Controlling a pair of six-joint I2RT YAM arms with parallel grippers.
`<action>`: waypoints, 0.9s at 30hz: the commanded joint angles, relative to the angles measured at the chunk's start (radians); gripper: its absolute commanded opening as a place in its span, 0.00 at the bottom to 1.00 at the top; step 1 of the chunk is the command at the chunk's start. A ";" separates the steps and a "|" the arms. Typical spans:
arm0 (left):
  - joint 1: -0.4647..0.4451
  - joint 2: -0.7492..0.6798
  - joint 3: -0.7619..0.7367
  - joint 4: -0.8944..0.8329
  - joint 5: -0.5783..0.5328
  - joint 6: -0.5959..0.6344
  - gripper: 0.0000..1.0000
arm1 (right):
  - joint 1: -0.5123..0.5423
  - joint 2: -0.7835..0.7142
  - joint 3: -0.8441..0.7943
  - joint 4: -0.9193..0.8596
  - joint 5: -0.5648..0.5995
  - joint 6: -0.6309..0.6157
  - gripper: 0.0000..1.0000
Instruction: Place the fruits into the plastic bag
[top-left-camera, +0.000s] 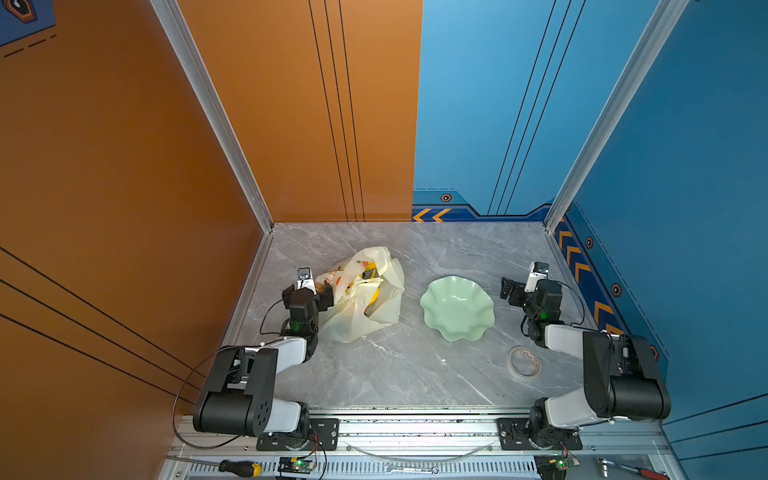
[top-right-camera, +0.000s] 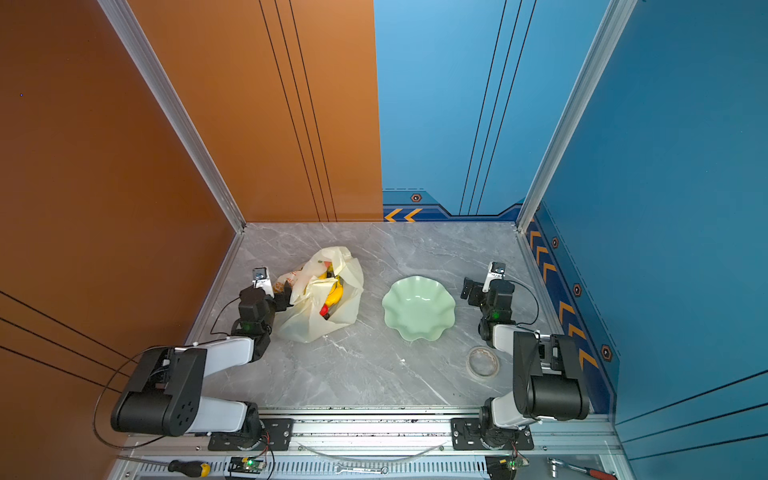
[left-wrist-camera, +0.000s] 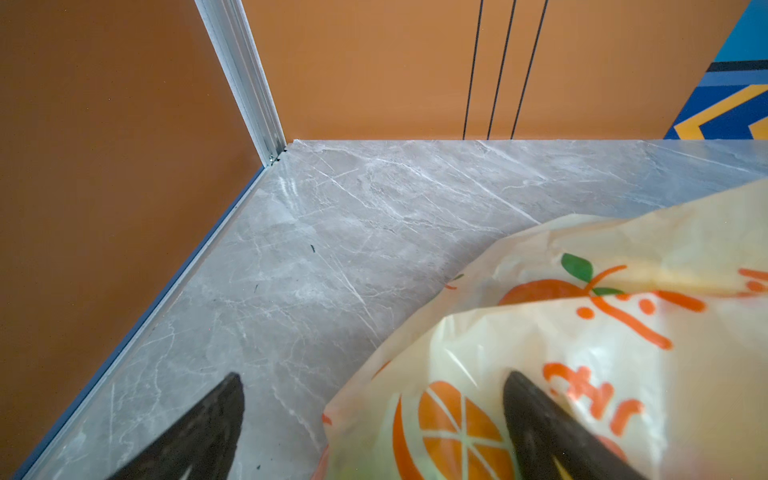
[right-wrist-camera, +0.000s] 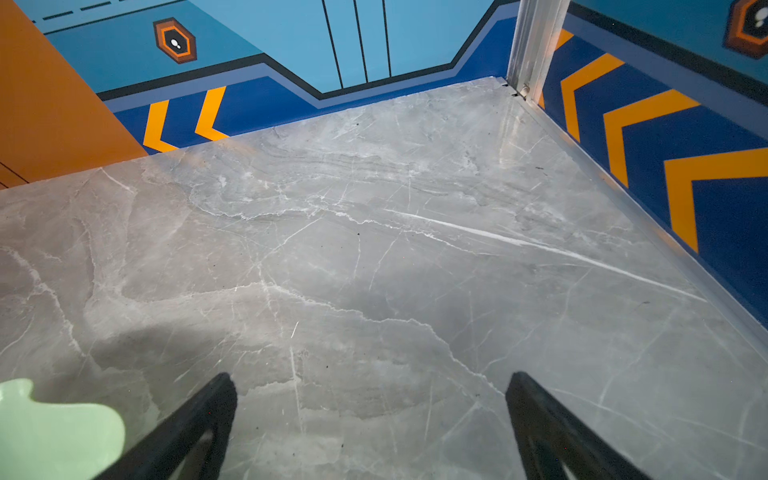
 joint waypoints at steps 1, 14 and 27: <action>-0.012 0.028 -0.036 0.080 0.017 0.038 0.98 | 0.006 0.009 -0.014 0.036 -0.026 -0.020 1.00; -0.036 0.139 -0.085 0.279 0.005 0.071 0.98 | -0.003 -0.015 -0.154 0.272 -0.044 -0.018 1.00; -0.025 0.163 -0.025 0.200 -0.080 0.031 0.98 | -0.009 0.128 -0.317 0.737 -0.038 -0.007 1.00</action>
